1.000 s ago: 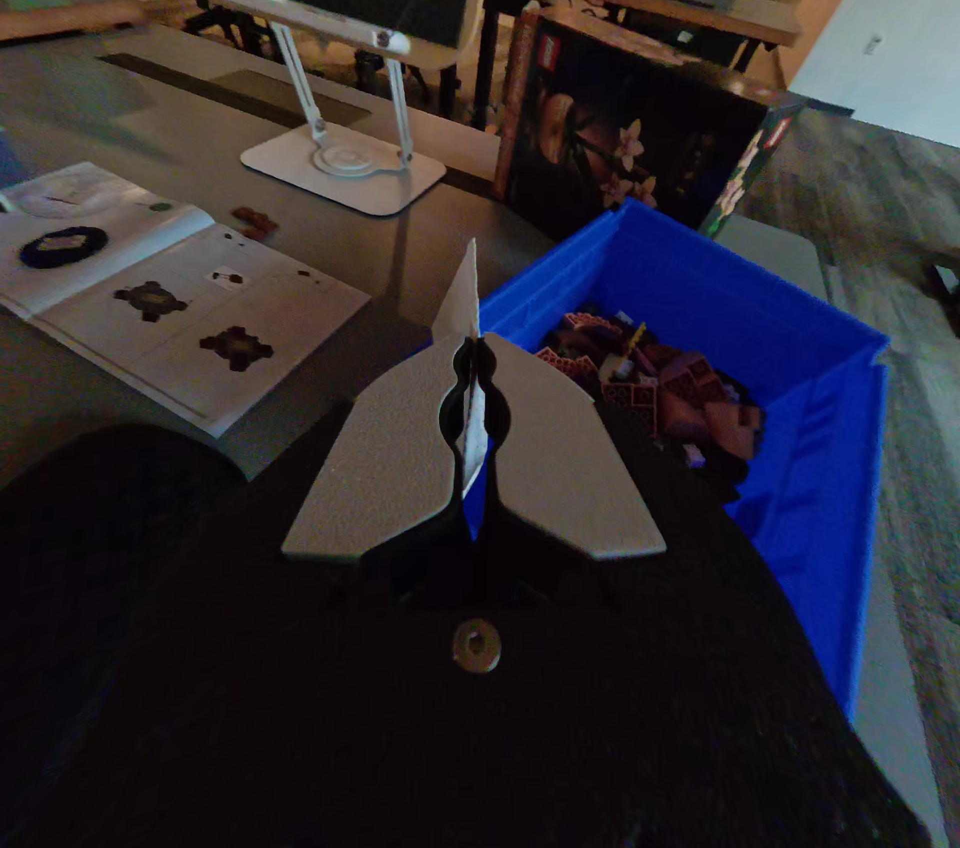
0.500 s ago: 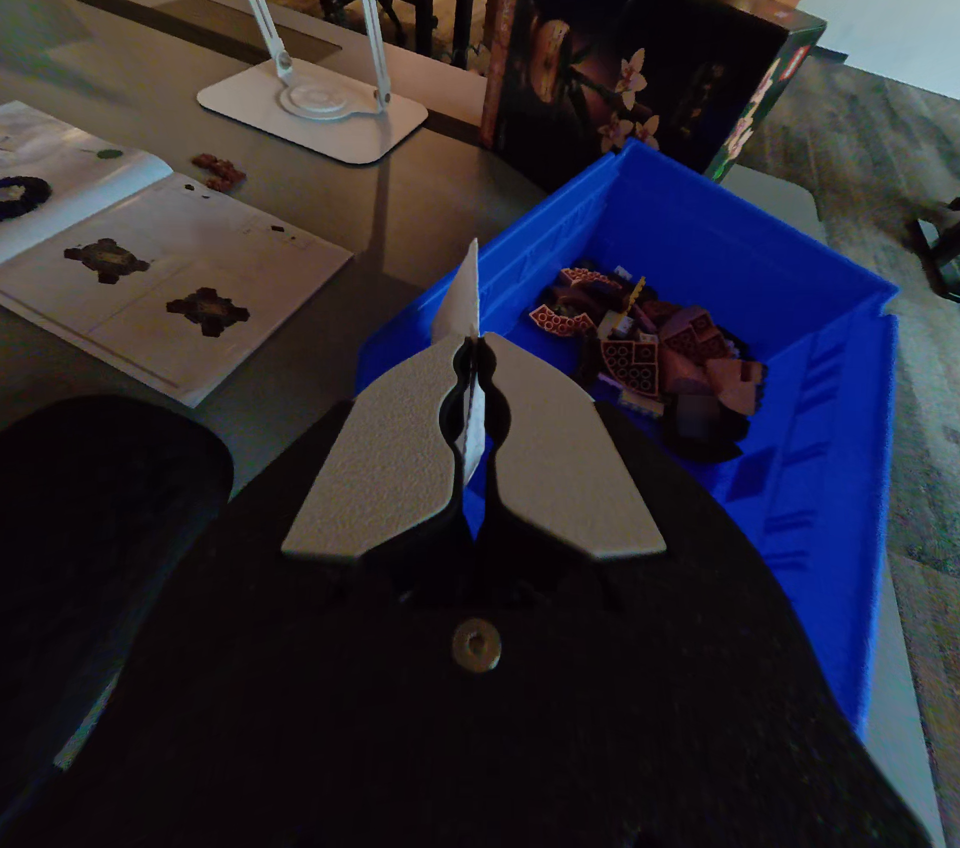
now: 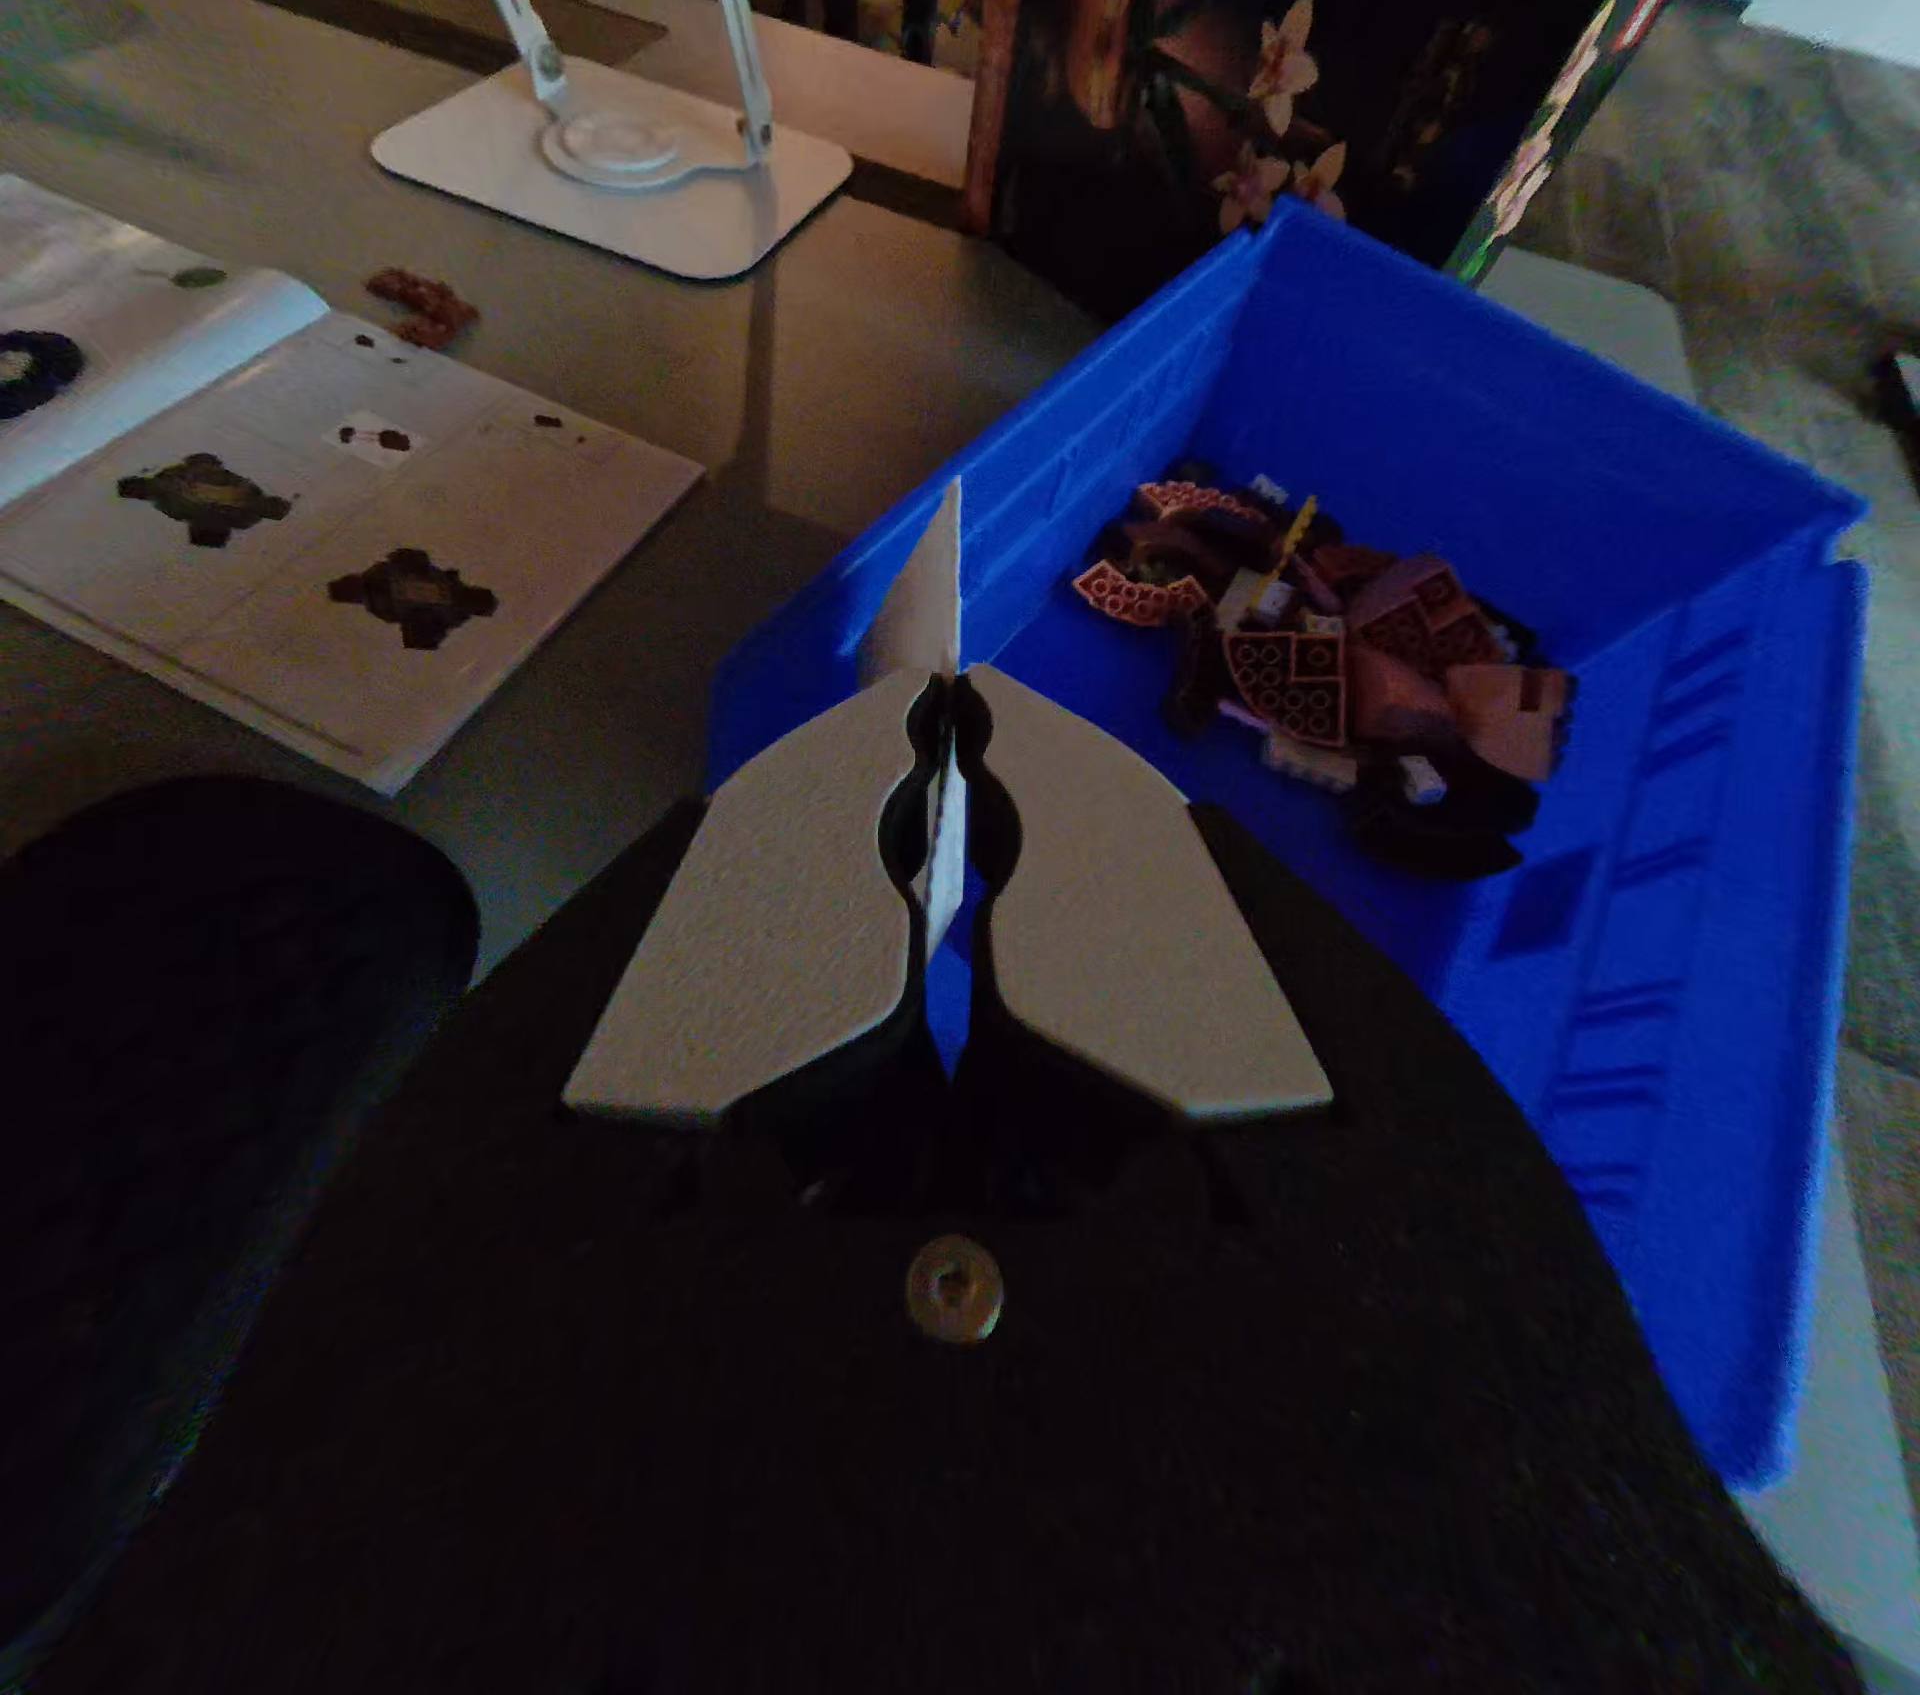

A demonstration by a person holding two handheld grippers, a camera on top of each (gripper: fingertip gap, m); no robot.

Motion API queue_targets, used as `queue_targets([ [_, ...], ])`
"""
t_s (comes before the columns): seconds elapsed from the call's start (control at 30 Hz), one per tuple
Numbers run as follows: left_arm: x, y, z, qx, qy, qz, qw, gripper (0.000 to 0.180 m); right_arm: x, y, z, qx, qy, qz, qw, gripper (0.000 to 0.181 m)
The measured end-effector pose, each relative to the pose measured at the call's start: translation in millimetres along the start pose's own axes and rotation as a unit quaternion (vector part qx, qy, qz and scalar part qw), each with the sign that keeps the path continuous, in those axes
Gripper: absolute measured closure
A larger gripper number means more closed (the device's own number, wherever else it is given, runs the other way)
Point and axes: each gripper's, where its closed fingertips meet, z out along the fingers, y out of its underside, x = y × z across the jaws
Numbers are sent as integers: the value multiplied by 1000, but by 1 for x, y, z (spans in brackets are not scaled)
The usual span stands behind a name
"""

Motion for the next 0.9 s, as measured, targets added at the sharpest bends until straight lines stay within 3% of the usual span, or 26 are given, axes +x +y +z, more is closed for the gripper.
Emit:
queue_targets([
  [0.9, -10, 4, -9, 4, -15, -9, 1000, 139, -16, -29, -11, 23, 15, -42, 999, 180],
])
